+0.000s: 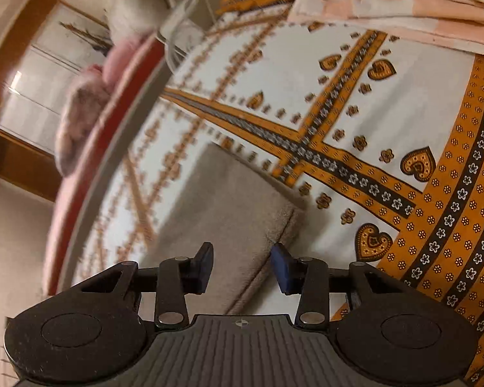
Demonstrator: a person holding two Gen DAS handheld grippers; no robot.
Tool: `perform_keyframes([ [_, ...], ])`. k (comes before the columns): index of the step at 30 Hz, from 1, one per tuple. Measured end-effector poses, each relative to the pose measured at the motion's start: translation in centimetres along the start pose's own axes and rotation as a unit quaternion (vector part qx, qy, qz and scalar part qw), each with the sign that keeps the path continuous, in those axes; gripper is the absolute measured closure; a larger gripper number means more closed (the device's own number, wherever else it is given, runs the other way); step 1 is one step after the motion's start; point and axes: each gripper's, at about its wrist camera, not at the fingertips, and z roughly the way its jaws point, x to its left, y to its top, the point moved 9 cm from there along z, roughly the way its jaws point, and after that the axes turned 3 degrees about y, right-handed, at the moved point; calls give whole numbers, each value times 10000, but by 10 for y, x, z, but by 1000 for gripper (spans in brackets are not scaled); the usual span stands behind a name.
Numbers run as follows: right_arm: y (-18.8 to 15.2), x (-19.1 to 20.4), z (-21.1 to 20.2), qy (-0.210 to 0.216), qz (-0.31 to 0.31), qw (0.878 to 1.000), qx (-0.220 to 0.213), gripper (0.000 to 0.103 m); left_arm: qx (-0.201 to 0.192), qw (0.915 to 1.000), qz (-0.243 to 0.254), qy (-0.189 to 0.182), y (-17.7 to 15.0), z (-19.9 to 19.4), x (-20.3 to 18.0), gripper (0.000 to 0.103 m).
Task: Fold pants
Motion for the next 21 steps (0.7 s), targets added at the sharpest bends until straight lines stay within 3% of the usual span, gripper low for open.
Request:
perform_keyframes([
  [3, -4, 2, 1, -58, -72, 9999, 46, 61, -16, 10000, 31, 13, -4, -5, -1, 6],
  [5, -6, -4, 1, -420, -154, 9990, 60, 61, -27, 10000, 42, 1, -3, -4, -1, 6],
  [10, -3, -6, -3, -152, -5, 9999, -63, 63, -32, 10000, 52, -10, -4, -4, -2, 6],
  [12, -4, 0, -1, -121, -136, 9998, -73, 96, -21, 10000, 34, 13, -4, -4, -3, 6],
  [16, -7, -2, 12, -252, -55, 9996, 105, 96, -19, 10000, 34, 21, -3, -3, -3, 6],
  [19, -2, 8, 10, -200, -290, 9994, -35, 98, -22, 10000, 50, 23, -3, -3, -4, 6],
  [21, 4, 27, -3, 301, -410, 9981, -361, 98, -28, 10000, 55, 14, -3, -4, -4, 6],
])
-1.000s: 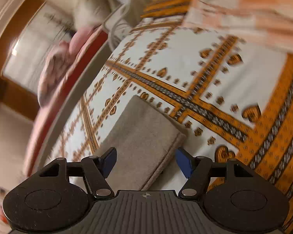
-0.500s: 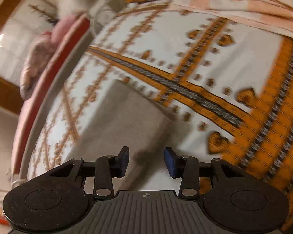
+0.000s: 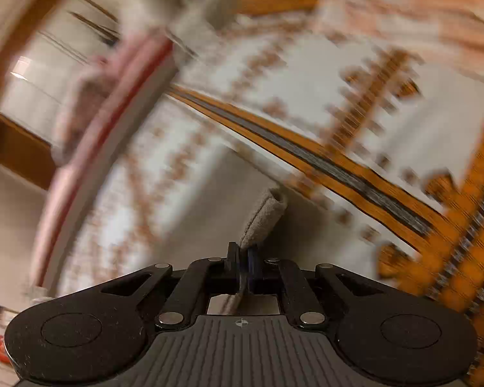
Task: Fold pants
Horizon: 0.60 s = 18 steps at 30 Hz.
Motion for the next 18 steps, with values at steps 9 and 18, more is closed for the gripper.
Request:
perform_keyframes([
  [9, -11, -41, 25, -477, 805, 9950, 342, 98, -16, 10000, 18, 1, -2, -1, -1, 6],
  [18, -11, -39, 17, -373, 712, 9964, 273, 98, -37, 10000, 45, -25, -3, -2, -1, 6],
])
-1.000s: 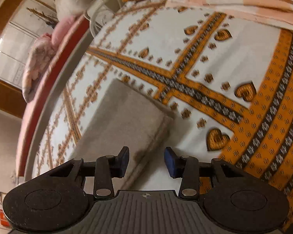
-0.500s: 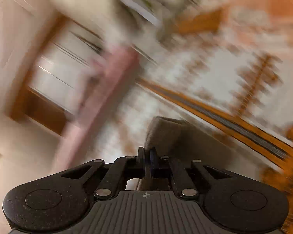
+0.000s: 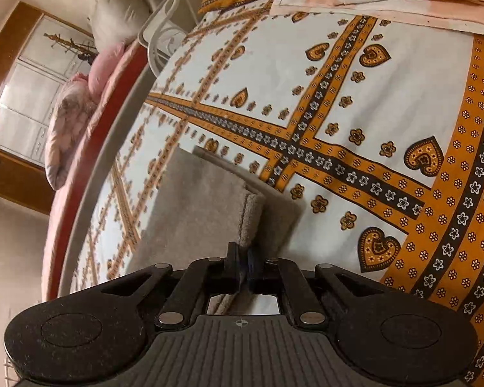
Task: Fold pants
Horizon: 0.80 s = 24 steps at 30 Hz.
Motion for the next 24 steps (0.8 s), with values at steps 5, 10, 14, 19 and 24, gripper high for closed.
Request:
perform_keyframes([
  [5, 0, -3, -3, -152, -24, 9999, 59, 98, -3, 10000, -2, -4, 0, 0, 0, 6],
  [10, 15, 2, -30, 390, 329, 9978, -431, 92, -10, 10000, 7, -4, 0, -1, 1, 6],
  [14, 15, -14, -34, 208, 459, 9981, -356, 83, -1, 10000, 1, 11, 0, 0, 0, 6],
  [19, 8, -18, -23, 59, 450, 9989, -83, 47, 24, 10000, -22, 71, 1, 1, 0, 6],
  [24, 9, -10, -11, 192, 304, 9993, -48, 45, 14, 10000, -6, 80, 1, 1, -1, 6],
])
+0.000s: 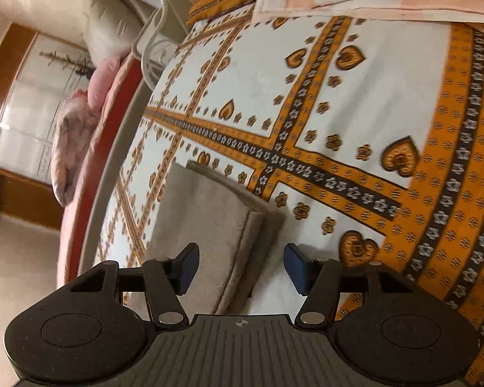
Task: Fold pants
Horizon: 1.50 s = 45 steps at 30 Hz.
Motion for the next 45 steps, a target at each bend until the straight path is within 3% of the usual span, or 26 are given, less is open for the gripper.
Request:
perform_keyframes([
  [5, -5, 13, 15, -91, -689, 9975, 115, 45, -1, 10000, 11, 39, 0, -1, -1, 6],
  [6, -7, 17, 18, -220, -998, 9946, 171, 90, 14, 10000, 19, 67, 2, -1, -1, 6],
  [7, -7, 24, 17, -238, -1241, 9918, 198, 93, 9, 9999, 15, 115, 6, -4, -2, 6],
  [9, -5, 42, -3, 357, -1128, 9929, -107, 93, -97, 9999, -71, 88, 13, -13, -6, 6],
  [10, -5, 47, -12, 452, -1142, 9922, -225, 93, -142, 9998, -131, -13, 15, -17, -10, 6],
  [12, -8, 32, -16, 169, -941, 9952, -212, 93, -116, 9997, -104, -201, 19, -21, -25, 6],
  [14, -16, 2, 0, -340, -633, 9971, 243, 92, -65, 9998, -29, -210, 21, -25, -45, 6],
  [16, -16, -4, 6, -240, -632, 9969, 398, 91, -29, 9991, -108, -400, 23, -31, -69, 6],
  [19, -14, -1, -5, 97, -283, 9991, 308, 63, -34, 9960, -497, -741, 22, -43, -117, 6],
  [20, -14, 2, -10, 189, -320, 9989, 277, 47, -6, 9936, -668, -910, 21, -48, -138, 6],
  [21, -15, 6, -15, 209, -413, 9987, 229, 40, 2, 9906, -804, -1109, 20, -52, -160, 6],
  [24, -17, 14, -21, 283, -579, 9977, 230, 40, 18, 9816, -764, -1751, 24, -69, -241, 6],
  [29, -18, 17, -25, 191, -677, 9974, 156, 40, 269, 9728, -244, -2288, 28, -83, -354, 6],
  [32, -17, 15, -26, 133, -696, 9974, 156, 40, 279, 9798, 162, -1974, 29, -86, -396, 6],
  [35, -17, 11, -25, 62, -724, 9971, 226, 40, 355, 9853, 205, -1657, 32, -85, -417, 6],
  [45, -13, 7, -10, -100, -1068, 9940, 224, 40, 364, 9910, -17, -1290, 35, -89, -432, 6],
])
